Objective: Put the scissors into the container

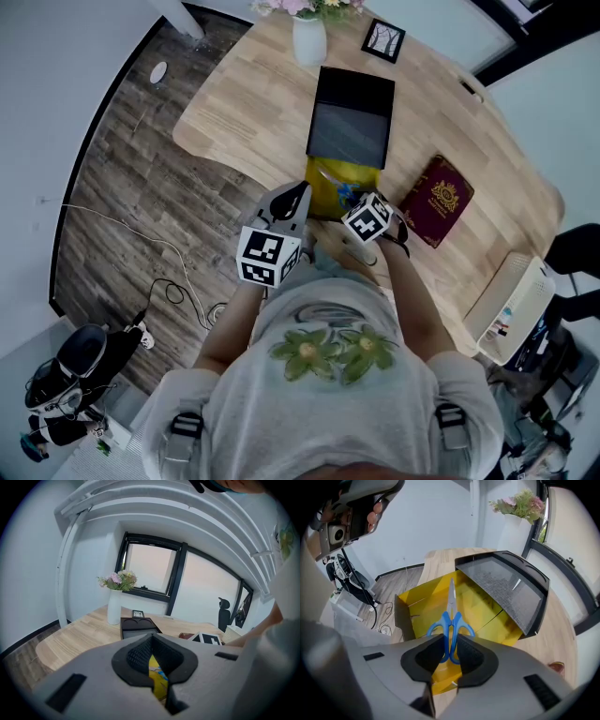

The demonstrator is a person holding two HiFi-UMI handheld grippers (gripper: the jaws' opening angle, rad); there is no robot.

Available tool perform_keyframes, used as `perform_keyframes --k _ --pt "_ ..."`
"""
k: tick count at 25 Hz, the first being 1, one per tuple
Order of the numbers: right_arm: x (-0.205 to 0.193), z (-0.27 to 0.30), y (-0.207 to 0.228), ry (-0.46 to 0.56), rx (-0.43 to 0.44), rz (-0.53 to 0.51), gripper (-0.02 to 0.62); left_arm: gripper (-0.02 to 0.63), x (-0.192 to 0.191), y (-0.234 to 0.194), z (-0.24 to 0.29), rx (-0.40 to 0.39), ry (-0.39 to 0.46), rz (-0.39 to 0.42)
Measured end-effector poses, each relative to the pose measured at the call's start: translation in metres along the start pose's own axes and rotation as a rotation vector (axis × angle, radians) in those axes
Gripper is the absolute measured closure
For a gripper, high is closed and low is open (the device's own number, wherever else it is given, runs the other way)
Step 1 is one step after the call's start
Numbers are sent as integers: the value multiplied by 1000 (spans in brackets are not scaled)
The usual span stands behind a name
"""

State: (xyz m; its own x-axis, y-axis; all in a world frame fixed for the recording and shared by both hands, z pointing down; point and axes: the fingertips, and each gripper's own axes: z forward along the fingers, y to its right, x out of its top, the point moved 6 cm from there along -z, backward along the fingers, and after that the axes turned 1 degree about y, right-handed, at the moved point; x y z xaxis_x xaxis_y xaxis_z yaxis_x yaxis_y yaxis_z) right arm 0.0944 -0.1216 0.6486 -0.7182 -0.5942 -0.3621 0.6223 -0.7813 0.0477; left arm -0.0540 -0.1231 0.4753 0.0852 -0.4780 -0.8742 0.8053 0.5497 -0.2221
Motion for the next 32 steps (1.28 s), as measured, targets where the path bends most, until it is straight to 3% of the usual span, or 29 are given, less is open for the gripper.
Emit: perform_keyframes --k 18,32 --pt "3 5 -1 -38 -2 -24 512 598 0 -8 1 4 -10 -3" --pt "1 5 3 -10 -3 -5 492 598 0 -6 2 5 -1 0"
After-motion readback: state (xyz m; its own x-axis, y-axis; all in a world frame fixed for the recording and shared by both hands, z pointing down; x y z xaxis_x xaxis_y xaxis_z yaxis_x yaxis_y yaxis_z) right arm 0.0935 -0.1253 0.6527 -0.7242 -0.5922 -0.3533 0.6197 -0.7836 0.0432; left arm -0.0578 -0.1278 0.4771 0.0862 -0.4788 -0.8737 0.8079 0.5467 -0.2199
